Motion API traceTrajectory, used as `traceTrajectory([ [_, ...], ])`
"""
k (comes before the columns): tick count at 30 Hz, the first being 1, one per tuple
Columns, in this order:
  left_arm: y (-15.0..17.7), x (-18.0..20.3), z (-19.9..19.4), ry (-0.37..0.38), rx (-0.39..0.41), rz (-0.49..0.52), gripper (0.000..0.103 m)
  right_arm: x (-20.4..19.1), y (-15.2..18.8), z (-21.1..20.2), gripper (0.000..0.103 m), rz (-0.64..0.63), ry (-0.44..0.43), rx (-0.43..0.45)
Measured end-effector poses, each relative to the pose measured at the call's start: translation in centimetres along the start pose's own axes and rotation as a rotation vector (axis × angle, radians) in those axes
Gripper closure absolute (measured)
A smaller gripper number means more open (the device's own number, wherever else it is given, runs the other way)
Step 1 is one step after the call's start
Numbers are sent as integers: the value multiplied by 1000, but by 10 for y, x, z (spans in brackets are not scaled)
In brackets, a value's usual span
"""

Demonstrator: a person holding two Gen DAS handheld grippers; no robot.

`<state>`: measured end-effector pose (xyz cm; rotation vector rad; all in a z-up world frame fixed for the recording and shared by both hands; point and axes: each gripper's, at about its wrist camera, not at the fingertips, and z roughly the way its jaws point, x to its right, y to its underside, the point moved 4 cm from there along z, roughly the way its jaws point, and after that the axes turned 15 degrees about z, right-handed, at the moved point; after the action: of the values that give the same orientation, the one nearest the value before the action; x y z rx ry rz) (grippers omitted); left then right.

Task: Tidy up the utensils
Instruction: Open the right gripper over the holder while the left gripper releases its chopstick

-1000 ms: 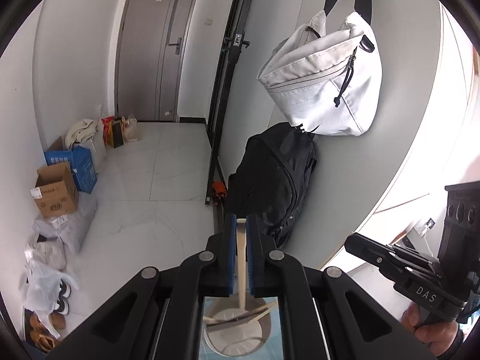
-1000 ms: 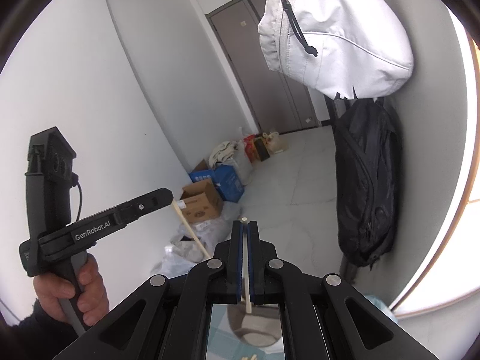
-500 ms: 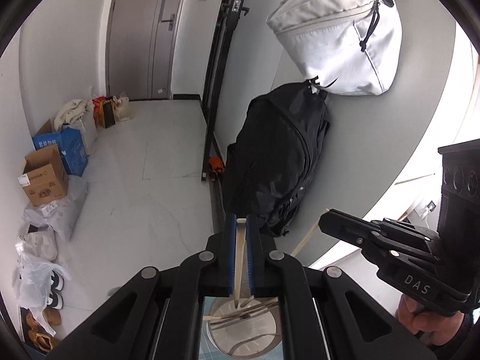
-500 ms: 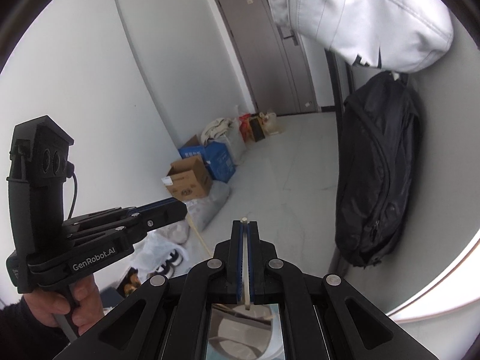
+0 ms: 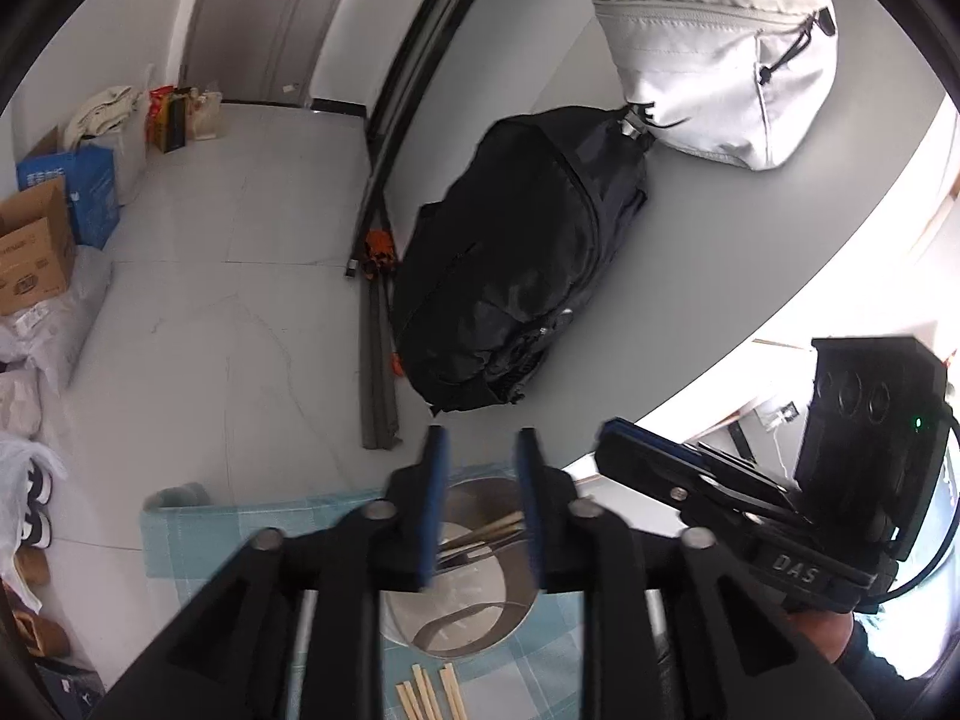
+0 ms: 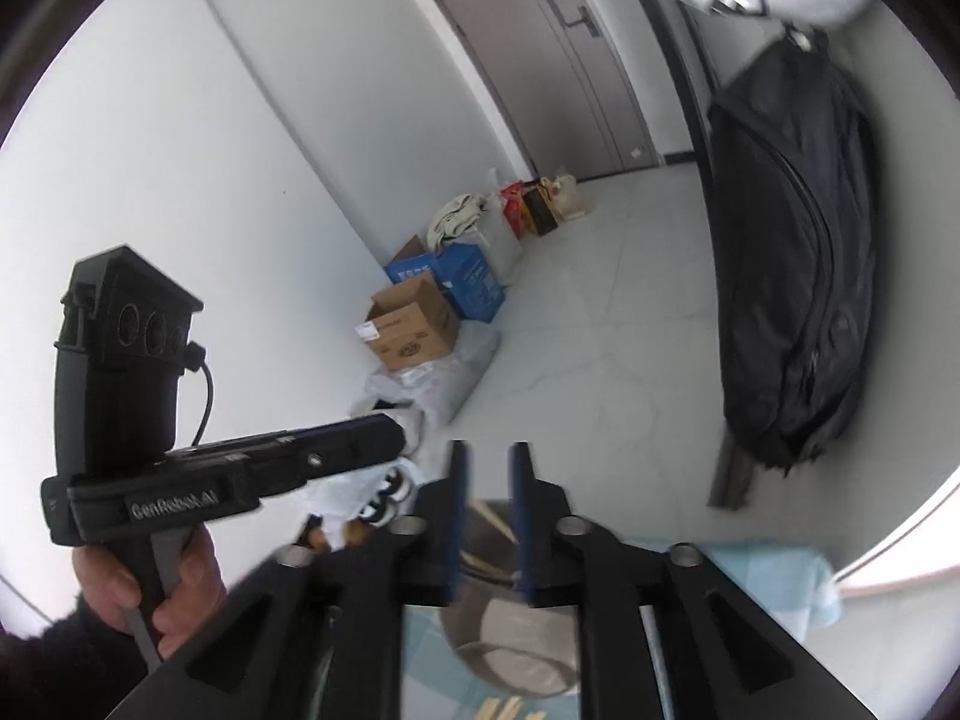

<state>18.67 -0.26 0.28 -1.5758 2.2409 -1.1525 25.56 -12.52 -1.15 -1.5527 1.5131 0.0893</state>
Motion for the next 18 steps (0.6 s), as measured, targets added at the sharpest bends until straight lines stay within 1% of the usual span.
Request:
traceTrajectory([
  [2, 1, -5, -6, -18, 28, -26, 52, 3, 3, -7, 77, 8, -7, 14],
  [3, 2, -7, -12, -26, 46, -40, 50, 5, 3, -11, 75, 15, -2, 24],
  [4, 2, -7, -17, -37, 56, -47, 50, 7, 5, -17, 68, 27, -8, 35],
  [6, 4, -8, -24, -66, 64, -58, 50, 10, 5, -25, 60, 45, -10, 53],
  [9, 7, -7, -30, -108, 73, -64, 49, 11, 9, -37, 58, 60, -10, 67],
  [11, 9, -6, -32, -128, 76, -63, 49, 10, 10, -43, 51, 65, -5, 77],
  [12, 10, -4, -35, -139, 79, -61, 49, 8, 11, -47, 49, 64, 0, 84],
  [15, 12, 5, -43, -176, 89, -39, 49, 0, 15, -58, 49, 51, -9, 96],
  [18, 13, 13, -51, -196, 105, -19, 48, -7, 19, -67, 47, 38, -16, 108],
])
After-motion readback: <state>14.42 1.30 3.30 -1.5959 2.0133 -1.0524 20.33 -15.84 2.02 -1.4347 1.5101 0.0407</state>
